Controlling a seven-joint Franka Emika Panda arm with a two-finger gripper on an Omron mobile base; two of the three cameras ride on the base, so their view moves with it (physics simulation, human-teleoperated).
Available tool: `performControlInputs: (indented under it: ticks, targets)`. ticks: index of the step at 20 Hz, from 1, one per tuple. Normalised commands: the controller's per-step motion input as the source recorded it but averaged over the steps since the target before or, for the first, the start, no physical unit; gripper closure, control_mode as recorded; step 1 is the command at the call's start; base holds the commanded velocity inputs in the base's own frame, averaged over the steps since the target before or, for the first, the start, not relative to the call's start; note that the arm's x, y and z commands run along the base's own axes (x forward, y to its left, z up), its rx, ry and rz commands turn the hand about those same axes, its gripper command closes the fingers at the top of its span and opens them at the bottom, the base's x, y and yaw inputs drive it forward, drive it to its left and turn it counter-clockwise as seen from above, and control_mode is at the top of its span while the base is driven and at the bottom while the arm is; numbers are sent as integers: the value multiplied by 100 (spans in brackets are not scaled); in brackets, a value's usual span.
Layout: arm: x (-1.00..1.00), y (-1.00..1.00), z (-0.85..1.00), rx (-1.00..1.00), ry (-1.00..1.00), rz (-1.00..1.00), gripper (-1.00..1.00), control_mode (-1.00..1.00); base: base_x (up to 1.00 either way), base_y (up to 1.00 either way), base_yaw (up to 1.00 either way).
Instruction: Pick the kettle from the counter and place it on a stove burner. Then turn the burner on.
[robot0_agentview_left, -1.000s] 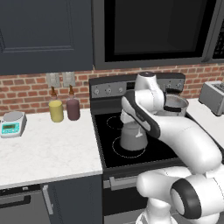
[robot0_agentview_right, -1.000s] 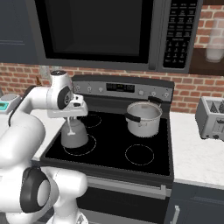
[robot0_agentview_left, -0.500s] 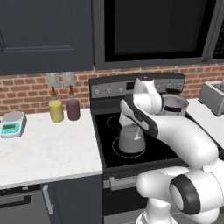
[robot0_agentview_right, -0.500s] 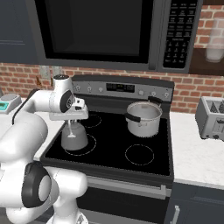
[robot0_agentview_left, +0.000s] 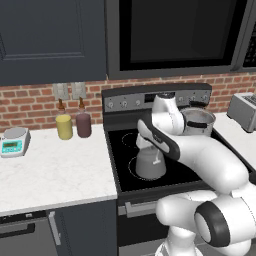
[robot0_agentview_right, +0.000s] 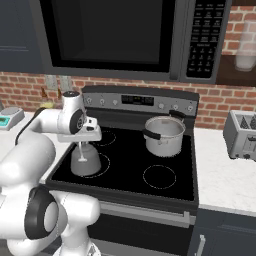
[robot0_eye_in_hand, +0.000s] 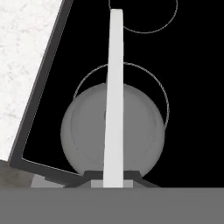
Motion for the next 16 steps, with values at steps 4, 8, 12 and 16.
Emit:
performControlInputs:
  ticks: [4,8,12,16]
  targets:
    - [0,0,-18,0,-4,0,100,-100,0,0,0]
    - [0,0,-16,3,-9,0,100,-100,0,0,0]
    - [12,0,0,1,-6,0,100,-100,0,0,0]
    - [22,0,0,0,0,0,100,-100,0,0,0]
